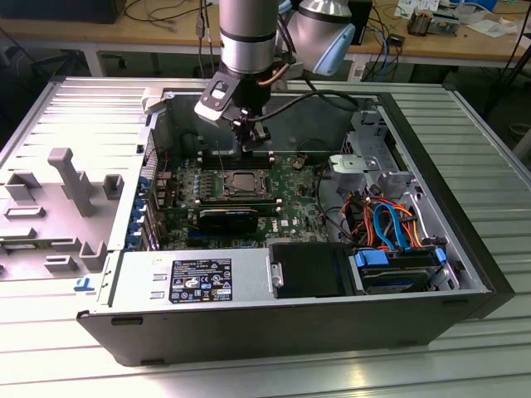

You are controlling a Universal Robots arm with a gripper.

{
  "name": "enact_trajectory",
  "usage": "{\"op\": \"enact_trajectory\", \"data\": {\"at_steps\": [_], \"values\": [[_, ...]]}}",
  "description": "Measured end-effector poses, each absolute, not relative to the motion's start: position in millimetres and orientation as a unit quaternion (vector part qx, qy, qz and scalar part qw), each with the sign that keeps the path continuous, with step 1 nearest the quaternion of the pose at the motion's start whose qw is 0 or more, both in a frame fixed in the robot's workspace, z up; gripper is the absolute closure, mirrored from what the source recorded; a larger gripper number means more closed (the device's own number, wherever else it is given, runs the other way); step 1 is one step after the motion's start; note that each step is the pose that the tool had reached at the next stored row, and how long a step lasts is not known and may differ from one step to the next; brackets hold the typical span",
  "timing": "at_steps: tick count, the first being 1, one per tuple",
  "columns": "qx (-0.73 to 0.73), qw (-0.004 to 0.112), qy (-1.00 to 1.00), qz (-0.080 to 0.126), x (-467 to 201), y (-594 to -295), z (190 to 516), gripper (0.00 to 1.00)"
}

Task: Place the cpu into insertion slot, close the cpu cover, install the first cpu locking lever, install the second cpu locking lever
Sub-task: 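Install the first cpu locking lever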

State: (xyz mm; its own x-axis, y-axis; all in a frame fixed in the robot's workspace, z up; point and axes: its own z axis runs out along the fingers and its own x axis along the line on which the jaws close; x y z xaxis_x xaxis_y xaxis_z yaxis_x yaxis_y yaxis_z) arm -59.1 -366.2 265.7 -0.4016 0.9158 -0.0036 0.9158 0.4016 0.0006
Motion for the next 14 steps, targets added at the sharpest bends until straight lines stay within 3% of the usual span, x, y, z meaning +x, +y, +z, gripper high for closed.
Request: {"op": "enact_trajectory", "data": {"at_steps": [14], "values": [[0.450, 0.002, 0.893, -0.001, -59.3, -366.2, 276.7, 0.89]]}}
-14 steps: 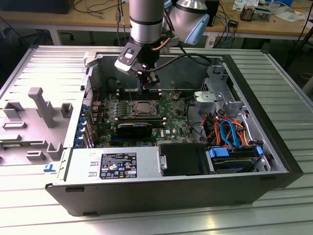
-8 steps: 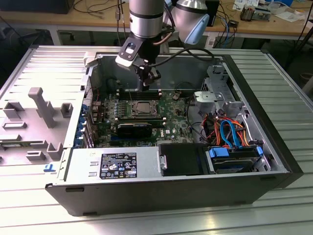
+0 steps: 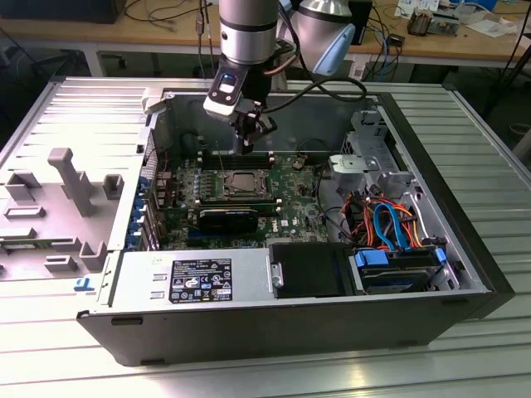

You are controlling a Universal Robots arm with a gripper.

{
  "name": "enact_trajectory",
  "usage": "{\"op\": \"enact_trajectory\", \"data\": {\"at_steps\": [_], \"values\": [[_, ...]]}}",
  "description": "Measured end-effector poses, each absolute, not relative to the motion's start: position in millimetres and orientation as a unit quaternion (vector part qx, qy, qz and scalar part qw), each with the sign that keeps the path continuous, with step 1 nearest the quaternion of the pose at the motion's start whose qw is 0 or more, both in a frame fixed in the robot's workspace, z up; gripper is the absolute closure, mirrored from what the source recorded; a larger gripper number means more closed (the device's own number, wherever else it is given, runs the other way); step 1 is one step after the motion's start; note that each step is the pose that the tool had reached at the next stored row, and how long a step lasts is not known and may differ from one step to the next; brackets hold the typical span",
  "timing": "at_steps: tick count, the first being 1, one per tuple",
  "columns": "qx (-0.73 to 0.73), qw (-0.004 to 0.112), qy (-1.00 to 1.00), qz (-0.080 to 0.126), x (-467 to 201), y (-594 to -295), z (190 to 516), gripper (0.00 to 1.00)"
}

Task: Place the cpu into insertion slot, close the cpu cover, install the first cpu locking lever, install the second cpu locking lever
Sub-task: 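Install the first cpu locking lever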

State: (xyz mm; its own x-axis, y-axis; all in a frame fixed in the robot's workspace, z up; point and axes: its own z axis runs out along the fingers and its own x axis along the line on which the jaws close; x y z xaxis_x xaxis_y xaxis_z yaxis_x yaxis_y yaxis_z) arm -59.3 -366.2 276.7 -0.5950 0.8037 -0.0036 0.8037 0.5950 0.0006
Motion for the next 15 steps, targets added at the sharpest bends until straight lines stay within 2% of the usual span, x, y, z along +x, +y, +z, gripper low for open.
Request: {"op": "enact_trajectory", "data": {"at_steps": [15], "values": [[0.428, 0.002, 0.904, 0.000, -59.3, -366.3, 276.5, 0.89]]}}
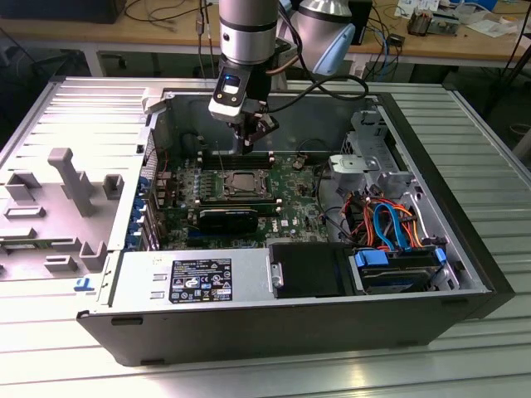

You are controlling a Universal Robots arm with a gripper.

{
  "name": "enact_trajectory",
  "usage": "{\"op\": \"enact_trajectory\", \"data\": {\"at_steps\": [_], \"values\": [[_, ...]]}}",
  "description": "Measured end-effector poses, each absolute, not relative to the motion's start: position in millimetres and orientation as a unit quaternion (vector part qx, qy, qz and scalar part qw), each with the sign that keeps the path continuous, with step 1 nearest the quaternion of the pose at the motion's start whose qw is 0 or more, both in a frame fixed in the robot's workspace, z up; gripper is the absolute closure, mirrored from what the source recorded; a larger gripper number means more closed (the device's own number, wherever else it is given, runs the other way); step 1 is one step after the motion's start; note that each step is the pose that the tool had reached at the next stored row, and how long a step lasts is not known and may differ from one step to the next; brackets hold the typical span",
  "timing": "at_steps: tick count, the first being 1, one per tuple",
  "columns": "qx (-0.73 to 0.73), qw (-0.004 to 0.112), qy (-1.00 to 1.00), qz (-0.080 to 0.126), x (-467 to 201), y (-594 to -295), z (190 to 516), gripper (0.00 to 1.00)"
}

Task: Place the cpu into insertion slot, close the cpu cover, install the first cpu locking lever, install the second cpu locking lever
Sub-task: 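Install the first cpu locking lever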

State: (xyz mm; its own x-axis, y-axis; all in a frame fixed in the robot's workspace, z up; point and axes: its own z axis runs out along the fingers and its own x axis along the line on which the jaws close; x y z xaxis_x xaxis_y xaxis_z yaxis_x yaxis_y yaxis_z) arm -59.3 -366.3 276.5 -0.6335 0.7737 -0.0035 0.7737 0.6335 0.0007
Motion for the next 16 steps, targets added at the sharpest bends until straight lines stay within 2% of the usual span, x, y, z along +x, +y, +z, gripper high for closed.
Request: {"op": "enact_trajectory", "data": {"at_steps": [8, 16], "values": [[0.356, 0.002, 0.935, 0.000, -59.5, -367.0, 276.6, 0.89], [0.352, 0.002, 0.936, 0.000, -59.8, -367.0, 276.6, 0.89]]}}
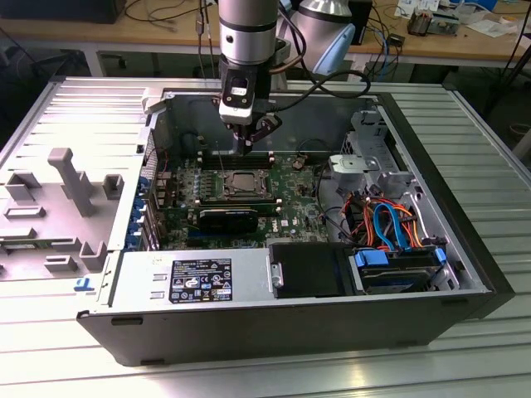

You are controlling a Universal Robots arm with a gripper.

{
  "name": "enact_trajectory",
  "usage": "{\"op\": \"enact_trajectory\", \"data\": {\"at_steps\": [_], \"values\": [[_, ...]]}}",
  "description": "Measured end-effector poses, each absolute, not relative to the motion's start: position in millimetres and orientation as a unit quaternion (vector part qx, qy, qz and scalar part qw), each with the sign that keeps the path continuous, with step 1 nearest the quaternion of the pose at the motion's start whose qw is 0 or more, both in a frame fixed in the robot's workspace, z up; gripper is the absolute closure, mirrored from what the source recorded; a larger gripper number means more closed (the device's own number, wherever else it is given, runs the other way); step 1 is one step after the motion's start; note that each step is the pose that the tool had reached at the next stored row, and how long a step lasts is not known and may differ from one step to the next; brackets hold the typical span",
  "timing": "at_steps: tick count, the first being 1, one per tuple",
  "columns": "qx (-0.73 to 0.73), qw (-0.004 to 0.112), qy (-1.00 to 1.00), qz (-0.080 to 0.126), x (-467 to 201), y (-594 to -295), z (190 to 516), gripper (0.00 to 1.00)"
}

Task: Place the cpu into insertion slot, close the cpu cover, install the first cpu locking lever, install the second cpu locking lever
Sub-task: 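Install the first cpu locking lever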

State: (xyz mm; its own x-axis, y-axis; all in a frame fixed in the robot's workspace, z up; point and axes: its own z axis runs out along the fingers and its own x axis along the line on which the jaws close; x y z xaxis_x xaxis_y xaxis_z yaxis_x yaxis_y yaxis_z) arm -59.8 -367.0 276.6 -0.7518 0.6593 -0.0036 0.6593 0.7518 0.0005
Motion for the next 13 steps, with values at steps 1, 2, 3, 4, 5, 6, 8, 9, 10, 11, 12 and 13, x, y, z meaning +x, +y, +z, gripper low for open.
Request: {"op": "enact_trajectory", "data": {"at_steps": [1, 2, 3, 4, 5, 6, 8, 9, 10, 11, 12, 13], "values": [[0.352, 0.002, 0.936, 0.000, -59.8, -367.0, 276.6, 0.89], [0.352, 0.002, 0.936, 0.000, -59.9, -367.0, 276.6, 0.89], [0.352, 0.002, 0.936, 0.000, -59.8, -367.0, 276.6, 0.89], [0.352, 0.002, 0.936, 0.000, -59.8, -367.0, 276.6, 0.89], [0.352, 0.002, 0.936, 0.000, -59.8, -367.0, 276.6, 0.89], [0.352, 0.002, 0.936, 0.000, -59.8, -367.0, 276.6, 0.89], [0.351, 0.002, 0.936, 0.000, -59.8, -367.0, 276.6, 0.89], [0.350, 0.002, 0.937, 0.000, -59.8, -367.0, 276.6, 0.89], [0.348, 0.002, 0.937, 0.000, -59.8, -367.0, 276.6, 0.89], [0.343, 0.002, 0.939, 0.000, -59.8, -367.0, 276.6, 0.89], [0.333, 0.002, 0.943, 0.000, -59.8, -367.0, 276.6, 0.89], [0.326, 0.002, 0.945, 0.000, -59.9, -367.0, 276.6, 0.89]]}}
